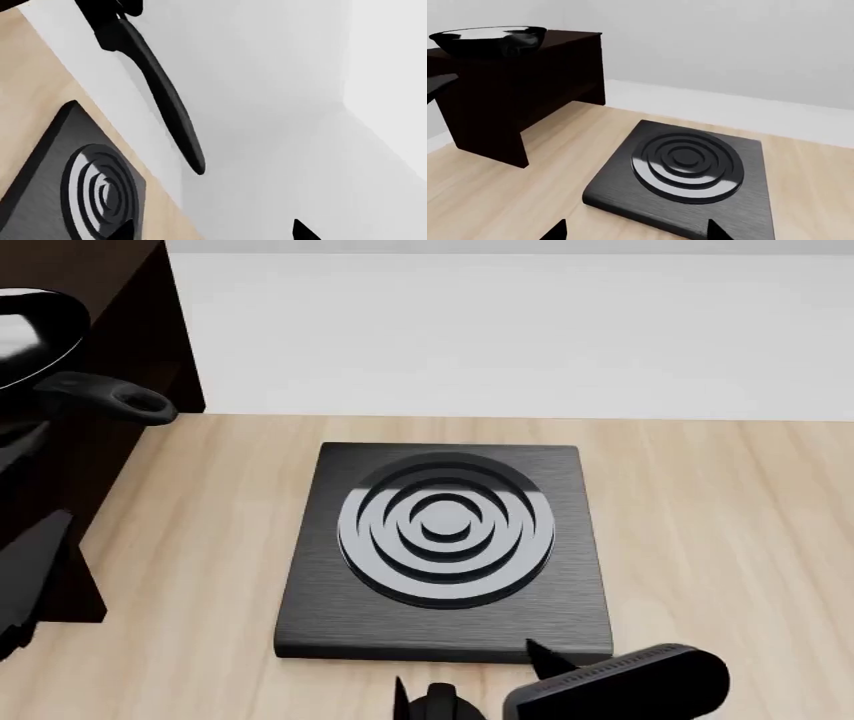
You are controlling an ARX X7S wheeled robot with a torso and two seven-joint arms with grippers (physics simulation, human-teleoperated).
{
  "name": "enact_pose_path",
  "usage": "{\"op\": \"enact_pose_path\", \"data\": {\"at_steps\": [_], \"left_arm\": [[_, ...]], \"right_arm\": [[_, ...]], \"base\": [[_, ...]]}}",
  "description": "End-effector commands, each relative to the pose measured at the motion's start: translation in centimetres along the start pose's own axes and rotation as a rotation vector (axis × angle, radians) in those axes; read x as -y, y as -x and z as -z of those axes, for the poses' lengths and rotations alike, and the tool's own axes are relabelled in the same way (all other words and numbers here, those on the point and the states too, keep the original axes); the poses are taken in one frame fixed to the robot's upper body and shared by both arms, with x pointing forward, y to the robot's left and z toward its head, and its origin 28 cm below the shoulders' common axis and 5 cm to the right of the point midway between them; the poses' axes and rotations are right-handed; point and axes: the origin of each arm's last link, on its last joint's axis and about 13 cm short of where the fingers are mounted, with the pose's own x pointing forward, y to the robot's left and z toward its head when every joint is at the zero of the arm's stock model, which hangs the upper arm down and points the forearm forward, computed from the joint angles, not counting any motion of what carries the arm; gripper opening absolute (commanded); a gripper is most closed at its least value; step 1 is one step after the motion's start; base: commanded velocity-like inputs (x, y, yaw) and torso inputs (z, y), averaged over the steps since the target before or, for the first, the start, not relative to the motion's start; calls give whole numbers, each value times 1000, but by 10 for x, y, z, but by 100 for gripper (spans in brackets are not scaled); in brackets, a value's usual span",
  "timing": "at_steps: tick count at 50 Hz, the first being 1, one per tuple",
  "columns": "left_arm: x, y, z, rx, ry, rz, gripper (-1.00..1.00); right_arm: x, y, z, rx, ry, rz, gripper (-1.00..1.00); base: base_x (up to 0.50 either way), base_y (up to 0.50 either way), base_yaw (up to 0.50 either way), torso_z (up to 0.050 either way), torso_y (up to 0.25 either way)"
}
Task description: Put the frying pan on the cabinet shelf.
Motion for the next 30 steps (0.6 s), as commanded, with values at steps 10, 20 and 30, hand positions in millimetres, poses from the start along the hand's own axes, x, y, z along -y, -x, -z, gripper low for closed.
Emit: {"op": "enact_pose_path", "data": {"at_steps": [10,20,30], "left_arm": [[7,17,44,93,-698,-139,100],[6,16,57,176,-901,-148,100],[-5,14,68,239,-1010,-105,100]], "right_arm": [[2,-4,2,35,-82,37,100],[6,-9,6,54,-157,94,100],[2,-12,16,62,-204,111,100]], "base": [[0,0,0,0,0],[0,0,0,0,0],[0,0,0,0,0]]}}
